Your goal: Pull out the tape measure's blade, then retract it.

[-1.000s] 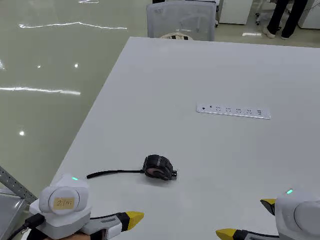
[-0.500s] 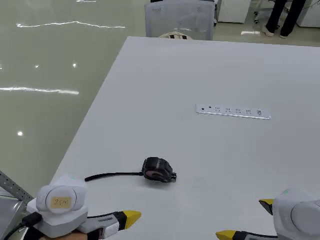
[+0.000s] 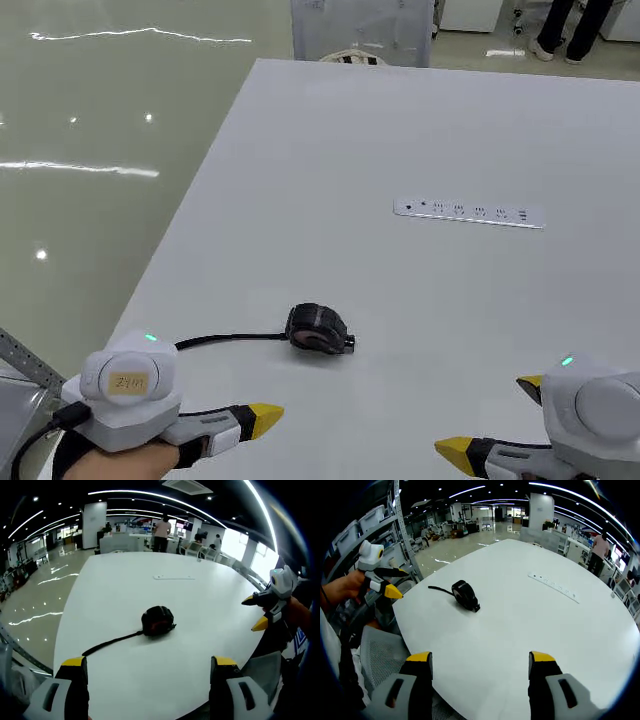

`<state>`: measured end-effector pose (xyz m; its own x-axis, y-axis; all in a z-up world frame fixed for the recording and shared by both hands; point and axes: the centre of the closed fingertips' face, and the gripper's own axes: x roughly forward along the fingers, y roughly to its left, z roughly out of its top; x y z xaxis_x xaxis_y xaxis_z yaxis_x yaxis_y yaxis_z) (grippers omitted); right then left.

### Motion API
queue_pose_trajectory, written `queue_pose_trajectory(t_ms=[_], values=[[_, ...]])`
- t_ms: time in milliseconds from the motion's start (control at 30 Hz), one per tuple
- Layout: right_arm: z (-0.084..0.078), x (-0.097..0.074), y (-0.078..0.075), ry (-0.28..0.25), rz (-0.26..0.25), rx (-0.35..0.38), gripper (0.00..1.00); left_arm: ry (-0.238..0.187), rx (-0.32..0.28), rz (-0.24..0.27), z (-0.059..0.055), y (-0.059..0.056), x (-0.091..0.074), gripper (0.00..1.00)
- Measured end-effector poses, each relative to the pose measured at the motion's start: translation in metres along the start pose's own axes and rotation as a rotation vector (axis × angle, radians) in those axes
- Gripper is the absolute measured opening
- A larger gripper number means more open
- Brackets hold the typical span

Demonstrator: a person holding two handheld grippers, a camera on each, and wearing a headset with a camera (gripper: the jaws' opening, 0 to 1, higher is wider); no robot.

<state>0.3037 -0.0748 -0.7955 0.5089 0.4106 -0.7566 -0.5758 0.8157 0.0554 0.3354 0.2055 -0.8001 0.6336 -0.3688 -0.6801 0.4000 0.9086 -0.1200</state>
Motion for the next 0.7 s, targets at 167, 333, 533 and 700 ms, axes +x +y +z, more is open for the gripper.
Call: queue_pose_trajectory(t_ms=[167, 333, 533, 700], values=[[0.000, 0.005, -0.002, 0.006, 0.005, -0.009, 0.80, -0.003, 0.000, 0.000, 0.003, 0.001, 0.004, 0.98], [0.002, 0.010, -0.002, 0.010, 0.011, -0.019, 0.80, -0.004, 0.007, -0.008, 0.006, 0.000, 0.010, 0.98], [0.006, 0.016, -0.003, 0.016, 0.022, -0.028, 0.80, -0.001, 0.017, -0.009, 0.009, 0.001, 0.018, 0.97], [0.009, 0.023, -0.003, 0.020, 0.030, -0.041, 0.79, 0.001, 0.028, -0.016, 0.011, -0.001, 0.024, 0.96]])
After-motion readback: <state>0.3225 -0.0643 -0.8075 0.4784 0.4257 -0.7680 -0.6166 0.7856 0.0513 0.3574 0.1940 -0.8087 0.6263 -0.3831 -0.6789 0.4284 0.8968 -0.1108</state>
